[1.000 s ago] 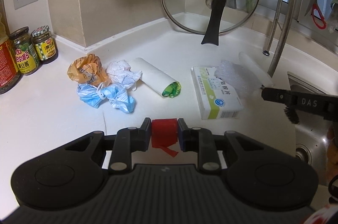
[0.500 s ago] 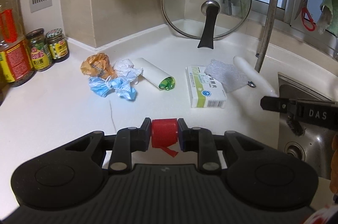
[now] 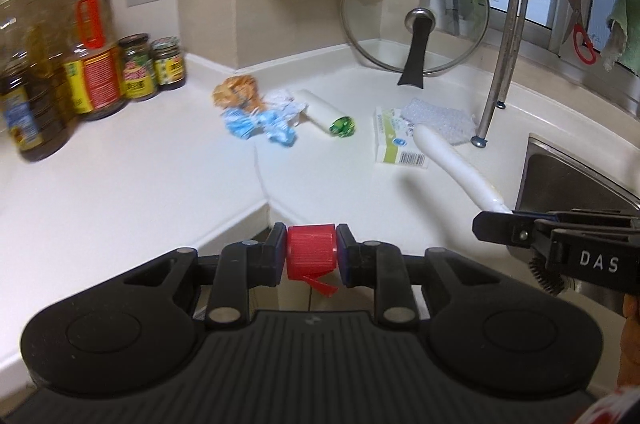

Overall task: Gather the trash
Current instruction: 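Carry the red cup and white brush down over the trash bin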

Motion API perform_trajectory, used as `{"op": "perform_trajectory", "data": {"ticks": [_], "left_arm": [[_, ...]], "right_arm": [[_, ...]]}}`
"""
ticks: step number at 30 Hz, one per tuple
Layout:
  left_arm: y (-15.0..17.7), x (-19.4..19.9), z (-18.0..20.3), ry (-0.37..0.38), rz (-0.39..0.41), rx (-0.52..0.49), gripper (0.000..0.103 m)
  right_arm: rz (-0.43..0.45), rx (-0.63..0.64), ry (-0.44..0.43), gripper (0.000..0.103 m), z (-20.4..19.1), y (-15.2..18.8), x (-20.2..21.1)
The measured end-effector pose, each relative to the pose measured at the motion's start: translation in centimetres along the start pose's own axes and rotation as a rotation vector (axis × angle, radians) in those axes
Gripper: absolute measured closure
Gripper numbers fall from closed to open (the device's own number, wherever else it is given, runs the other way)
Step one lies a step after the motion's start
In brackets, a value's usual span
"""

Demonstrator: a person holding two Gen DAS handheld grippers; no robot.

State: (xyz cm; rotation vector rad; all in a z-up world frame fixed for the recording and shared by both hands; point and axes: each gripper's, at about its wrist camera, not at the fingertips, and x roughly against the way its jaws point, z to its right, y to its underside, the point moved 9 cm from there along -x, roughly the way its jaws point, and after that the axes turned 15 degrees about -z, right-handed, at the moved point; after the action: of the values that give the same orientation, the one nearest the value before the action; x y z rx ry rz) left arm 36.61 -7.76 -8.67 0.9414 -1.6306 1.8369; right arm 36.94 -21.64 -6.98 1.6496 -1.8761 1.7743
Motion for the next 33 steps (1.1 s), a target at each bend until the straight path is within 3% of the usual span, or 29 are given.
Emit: {"op": "perform_trajectory", "data": {"ticks": [16,25,33], "left_arm": [[8.4,2.5,-3.7,-0.101,-0.094,0.134,0.08],[11.8,0.7,-5.5,-0.108,-0.171,0.175,0.08],[15.2,-2.9,-7.3,-0.092,-0.274,0.191,0.08]], "right_arm": [[-0.152,0.094,-0.131,0.093,-5.8,6.4,-2.9],[-0.287,0.103,-0.166,0.093,-7.3,10.0,-6.7],[-0.41,0.069,-0.145,0.093,-6.8,12.7,-11.3]]}}
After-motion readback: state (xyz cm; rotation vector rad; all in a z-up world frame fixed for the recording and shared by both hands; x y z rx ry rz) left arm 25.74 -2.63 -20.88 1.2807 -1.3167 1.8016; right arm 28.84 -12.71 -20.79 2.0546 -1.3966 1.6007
